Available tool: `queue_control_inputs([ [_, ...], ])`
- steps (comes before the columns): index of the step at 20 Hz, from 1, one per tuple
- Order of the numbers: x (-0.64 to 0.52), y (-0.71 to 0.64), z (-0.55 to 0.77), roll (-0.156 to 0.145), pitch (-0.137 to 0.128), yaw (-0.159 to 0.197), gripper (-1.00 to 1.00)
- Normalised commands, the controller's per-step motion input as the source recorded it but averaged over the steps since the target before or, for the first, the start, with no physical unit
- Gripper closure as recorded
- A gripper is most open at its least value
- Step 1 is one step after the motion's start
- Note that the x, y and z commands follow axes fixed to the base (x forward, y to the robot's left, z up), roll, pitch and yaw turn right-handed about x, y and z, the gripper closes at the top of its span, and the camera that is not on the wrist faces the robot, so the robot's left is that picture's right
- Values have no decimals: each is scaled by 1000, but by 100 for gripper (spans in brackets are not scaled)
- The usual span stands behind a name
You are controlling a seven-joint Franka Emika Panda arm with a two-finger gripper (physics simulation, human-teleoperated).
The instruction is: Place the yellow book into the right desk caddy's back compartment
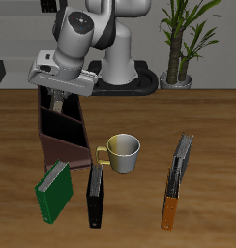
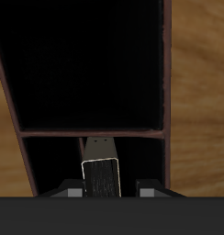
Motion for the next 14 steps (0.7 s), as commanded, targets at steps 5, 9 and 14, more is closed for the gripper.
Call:
queue_control_inputs([
  [5, 79, 20, 8, 1, -3, -6, -100],
  [9, -14, 72, 139, 13, -26, -30, -100],
  [14, -71, 371, 259, 64, -71, -17, -100],
])
